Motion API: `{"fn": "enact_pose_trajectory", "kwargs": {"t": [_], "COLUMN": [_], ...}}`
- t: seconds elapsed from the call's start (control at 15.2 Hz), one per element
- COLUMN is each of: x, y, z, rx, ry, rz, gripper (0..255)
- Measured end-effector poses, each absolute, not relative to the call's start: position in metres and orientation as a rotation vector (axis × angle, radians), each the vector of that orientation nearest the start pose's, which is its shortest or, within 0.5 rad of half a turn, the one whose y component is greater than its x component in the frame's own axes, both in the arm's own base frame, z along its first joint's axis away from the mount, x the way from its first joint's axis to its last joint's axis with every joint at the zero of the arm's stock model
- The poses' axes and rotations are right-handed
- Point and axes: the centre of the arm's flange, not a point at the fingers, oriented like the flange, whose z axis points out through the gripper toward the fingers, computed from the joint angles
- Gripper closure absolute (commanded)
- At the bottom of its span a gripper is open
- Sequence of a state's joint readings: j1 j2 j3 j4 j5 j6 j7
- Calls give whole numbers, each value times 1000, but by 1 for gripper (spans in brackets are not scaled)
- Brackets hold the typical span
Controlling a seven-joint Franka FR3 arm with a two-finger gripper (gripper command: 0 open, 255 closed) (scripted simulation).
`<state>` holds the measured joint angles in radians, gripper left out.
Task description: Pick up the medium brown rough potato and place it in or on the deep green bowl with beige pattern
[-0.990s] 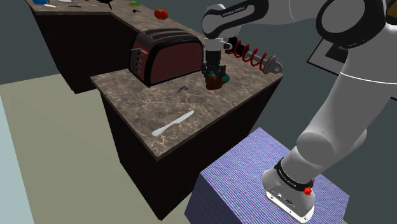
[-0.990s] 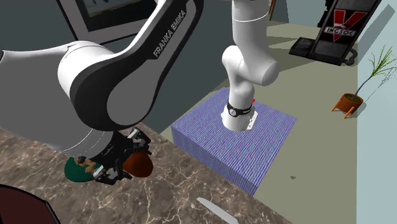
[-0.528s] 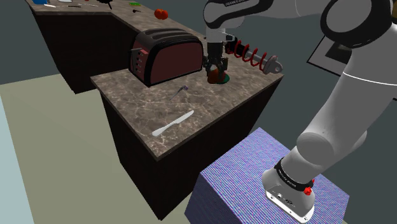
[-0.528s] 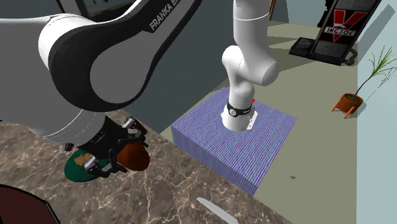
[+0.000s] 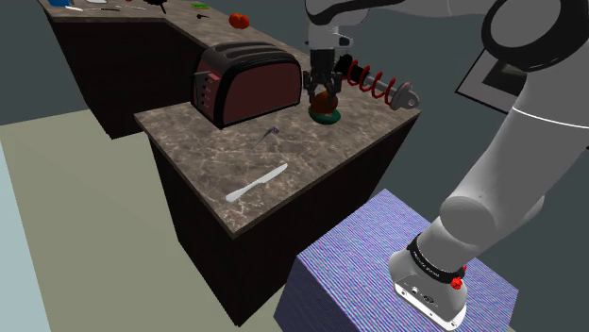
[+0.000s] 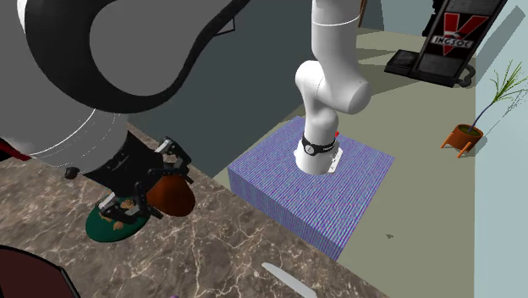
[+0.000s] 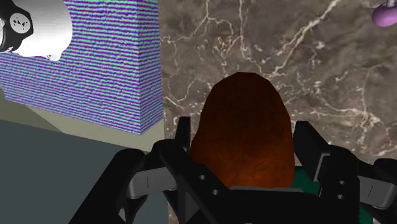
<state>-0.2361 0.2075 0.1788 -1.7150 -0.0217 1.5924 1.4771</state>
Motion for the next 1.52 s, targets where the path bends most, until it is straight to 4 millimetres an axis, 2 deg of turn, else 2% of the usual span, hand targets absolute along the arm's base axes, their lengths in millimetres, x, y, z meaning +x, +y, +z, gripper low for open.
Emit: {"fn": "enact_pose_trajectory", "kwargs": {"t": [0.07,0.26,0.53,0.86,1.12,1.52], "x": [585,603,629,661,664,664], "y": [-46,-75,-124,-172,-181,-180], "z": [444,448,451,446,429,398], "rx": [-2394,-2392,-2392,-2393,-2393,-2393], "ry": [2292,2293,2294,2294,2293,2293], "rz": [431,432,433,433,433,433], "gripper": [255,255,255,255,255,255]}}
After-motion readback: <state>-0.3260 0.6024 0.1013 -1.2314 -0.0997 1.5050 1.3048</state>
